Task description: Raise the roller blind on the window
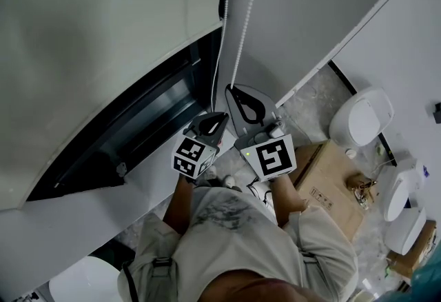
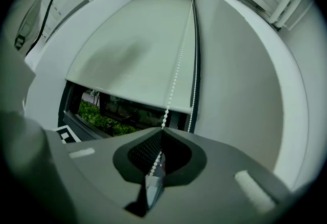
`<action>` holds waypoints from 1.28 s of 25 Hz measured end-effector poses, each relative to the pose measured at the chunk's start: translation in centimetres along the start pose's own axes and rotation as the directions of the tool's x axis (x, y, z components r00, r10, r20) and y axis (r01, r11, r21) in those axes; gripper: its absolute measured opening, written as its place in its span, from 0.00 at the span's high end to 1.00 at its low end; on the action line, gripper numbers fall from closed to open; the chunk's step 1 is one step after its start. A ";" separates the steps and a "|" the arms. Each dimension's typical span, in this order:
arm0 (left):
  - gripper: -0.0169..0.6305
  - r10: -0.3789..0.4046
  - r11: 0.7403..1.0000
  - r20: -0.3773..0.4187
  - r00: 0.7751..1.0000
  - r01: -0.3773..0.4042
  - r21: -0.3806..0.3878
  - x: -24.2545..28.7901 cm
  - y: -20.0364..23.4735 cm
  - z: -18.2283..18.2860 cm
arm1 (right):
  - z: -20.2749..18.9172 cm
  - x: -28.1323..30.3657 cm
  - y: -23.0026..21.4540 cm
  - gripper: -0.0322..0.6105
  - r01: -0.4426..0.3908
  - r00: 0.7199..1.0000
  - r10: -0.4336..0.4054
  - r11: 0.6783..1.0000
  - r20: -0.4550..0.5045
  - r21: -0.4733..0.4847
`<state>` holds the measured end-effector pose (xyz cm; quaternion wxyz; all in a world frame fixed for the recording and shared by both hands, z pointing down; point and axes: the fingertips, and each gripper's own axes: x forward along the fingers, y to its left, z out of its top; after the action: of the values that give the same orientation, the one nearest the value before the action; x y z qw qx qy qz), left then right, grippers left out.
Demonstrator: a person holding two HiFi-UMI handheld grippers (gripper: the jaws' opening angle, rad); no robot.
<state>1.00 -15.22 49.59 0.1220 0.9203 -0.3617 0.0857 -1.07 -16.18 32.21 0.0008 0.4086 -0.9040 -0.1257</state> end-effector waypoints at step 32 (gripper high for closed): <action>0.95 0.034 0.998 -0.082 0.996 -0.038 -0.048 0.0 0.6 -7.0 | -7.8 -2.0 1.9 0.93 -0.021 0.989 0.024 1.000 -0.144 0.019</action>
<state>0.11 -13.61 56.37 0.1578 0.9061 -0.3749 0.1164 -0.35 -15.28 40.36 0.0640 0.4063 -0.9073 -0.0878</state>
